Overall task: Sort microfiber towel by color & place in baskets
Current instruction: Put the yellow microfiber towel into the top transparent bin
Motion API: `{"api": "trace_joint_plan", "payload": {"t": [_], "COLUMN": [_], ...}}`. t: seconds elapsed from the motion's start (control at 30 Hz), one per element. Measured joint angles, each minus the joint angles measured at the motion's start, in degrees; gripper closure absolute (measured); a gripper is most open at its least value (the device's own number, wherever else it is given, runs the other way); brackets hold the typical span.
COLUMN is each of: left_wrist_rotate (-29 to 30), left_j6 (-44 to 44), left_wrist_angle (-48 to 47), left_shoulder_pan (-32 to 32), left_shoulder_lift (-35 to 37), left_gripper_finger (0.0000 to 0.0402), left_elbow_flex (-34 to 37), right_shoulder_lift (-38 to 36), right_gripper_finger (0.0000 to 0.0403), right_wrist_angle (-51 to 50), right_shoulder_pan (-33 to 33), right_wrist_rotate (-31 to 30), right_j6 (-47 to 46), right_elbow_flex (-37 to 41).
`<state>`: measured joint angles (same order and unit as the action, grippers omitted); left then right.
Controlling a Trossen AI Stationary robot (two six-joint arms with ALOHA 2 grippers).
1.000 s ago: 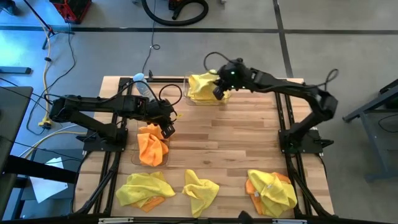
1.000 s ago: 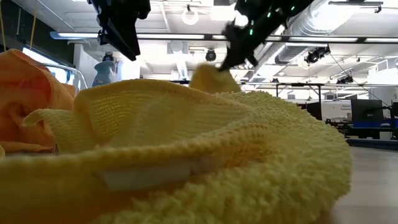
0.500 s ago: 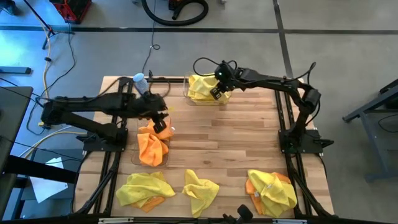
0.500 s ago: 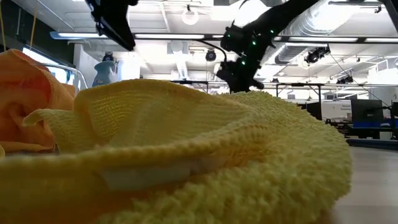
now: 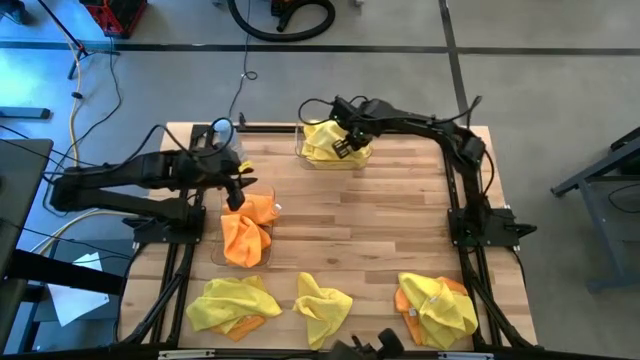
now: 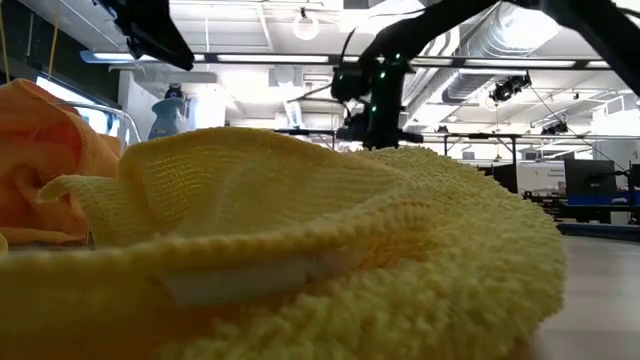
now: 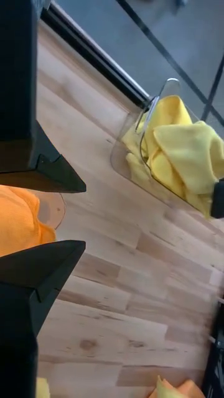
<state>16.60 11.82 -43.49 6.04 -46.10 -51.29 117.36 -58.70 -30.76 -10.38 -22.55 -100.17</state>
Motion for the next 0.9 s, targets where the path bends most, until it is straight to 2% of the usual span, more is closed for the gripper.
{"api": "trace_joint_plan", "payload": {"t": [0.13, 0.37, 0.5, 0.7, 0.9], "left_wrist_rotate": [0.0, 1.0, 2.1, 3.1, 3.7], "left_j6": [-1.8, -4.4, -4.6, -4.8, -4.6], "left_wrist_angle": [-1.0, -4.9, -7.1, -8.3, -8.0], "left_shoulder_pan": [0.0, 0.0, 0.0, 0.0, 0.0], "left_shoulder_lift": [1.8, 5.9, 7.8, 9.1, 9.1], "left_gripper_finger": [0.028, 0.028, 0.028, 0.028, 0.028], "left_elbow_flex": [0.0, 0.0, 0.0, 0.0, 0.0], "right_shoulder_lift": [0.8, -3.3, -6.8, -9.7, -6.4], "right_gripper_finger": [0.0387, 0.031, 0.028, 0.0273, 0.0273], "right_wrist_angle": [-0.2, -2.4, -3.3, 1.0, 12.1], "right_shoulder_pan": [0.0, 0.0, -0.1, 0.2, 0.3], "right_wrist_rotate": [1.9, 2.1, 2.6, 1.7, 4.0], "right_j6": [-1.6, -5.4, -7.4, -8.6, -8.4], "right_elbow_flex": [-0.7, -0.8, -0.8, -0.8, -0.8]}}
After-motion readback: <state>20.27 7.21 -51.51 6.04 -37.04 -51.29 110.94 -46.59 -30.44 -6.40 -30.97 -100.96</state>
